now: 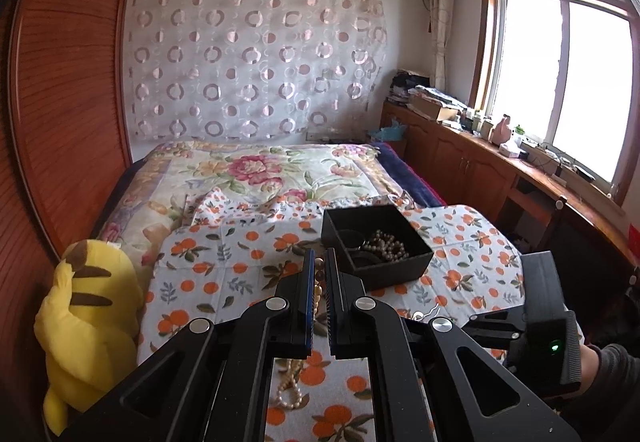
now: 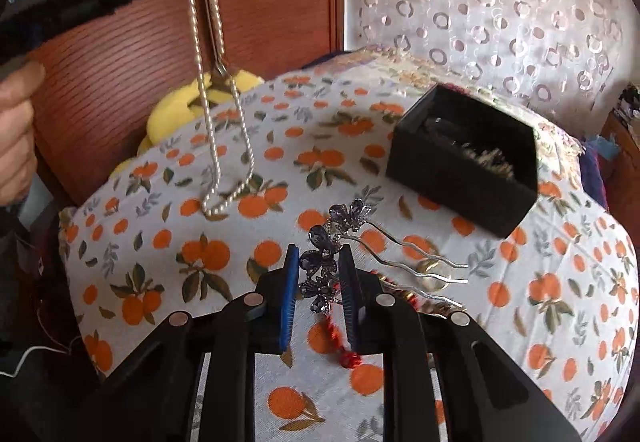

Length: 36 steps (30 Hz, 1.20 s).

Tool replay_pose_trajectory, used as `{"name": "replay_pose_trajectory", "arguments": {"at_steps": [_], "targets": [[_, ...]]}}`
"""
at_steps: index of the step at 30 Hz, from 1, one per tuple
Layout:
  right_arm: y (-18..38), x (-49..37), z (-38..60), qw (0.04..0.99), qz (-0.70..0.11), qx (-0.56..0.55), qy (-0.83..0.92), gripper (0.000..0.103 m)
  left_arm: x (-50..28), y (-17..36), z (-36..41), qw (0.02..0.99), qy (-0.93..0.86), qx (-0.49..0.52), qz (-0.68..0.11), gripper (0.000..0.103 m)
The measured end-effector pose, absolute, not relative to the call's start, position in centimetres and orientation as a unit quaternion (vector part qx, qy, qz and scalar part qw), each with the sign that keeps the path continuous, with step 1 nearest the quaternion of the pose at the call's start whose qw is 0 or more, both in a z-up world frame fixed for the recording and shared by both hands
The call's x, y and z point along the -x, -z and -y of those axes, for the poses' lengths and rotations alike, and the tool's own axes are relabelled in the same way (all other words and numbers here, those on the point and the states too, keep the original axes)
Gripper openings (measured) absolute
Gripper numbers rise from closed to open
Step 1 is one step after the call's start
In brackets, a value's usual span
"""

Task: Organize jewelry
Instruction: 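Lower the hairpin into the box with right tool while left tool drops pearls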

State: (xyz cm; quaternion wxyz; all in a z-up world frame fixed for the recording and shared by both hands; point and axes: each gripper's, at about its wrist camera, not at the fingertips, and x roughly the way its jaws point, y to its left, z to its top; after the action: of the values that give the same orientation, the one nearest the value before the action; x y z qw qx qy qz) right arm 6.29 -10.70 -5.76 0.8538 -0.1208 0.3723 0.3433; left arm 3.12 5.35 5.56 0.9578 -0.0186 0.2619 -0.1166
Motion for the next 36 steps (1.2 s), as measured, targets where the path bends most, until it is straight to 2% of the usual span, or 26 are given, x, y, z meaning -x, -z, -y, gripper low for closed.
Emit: {"name": "replay_pose_trajectory", "arguments": {"at_steps": [18,33,35,36], "targets": [[-0.5,-16.0,14.4,0.872,-0.325,0.106,-0.351,0.022,-9.4,-13.4,-2.2,0.972,0.133,0.006,-0.196,0.004],[4.4,-21.7,13.9,0.843,-0.385,0.065,-0.369,0.026,-15.3,-14.4,0.1,0.97,0.137,-0.007,-0.2,0.004],[4.3,-21.8,14.3,0.843,-0.385,0.058,-0.371,0.04,-15.8,-14.5,0.3,0.97,0.139,-0.008,-0.2,0.004],[4.2,-21.7,14.5,0.844,-0.385,0.059,-0.368,0.04,-16.0,-14.6,0.5,0.97,0.141,-0.009,-0.2,0.004]]}}
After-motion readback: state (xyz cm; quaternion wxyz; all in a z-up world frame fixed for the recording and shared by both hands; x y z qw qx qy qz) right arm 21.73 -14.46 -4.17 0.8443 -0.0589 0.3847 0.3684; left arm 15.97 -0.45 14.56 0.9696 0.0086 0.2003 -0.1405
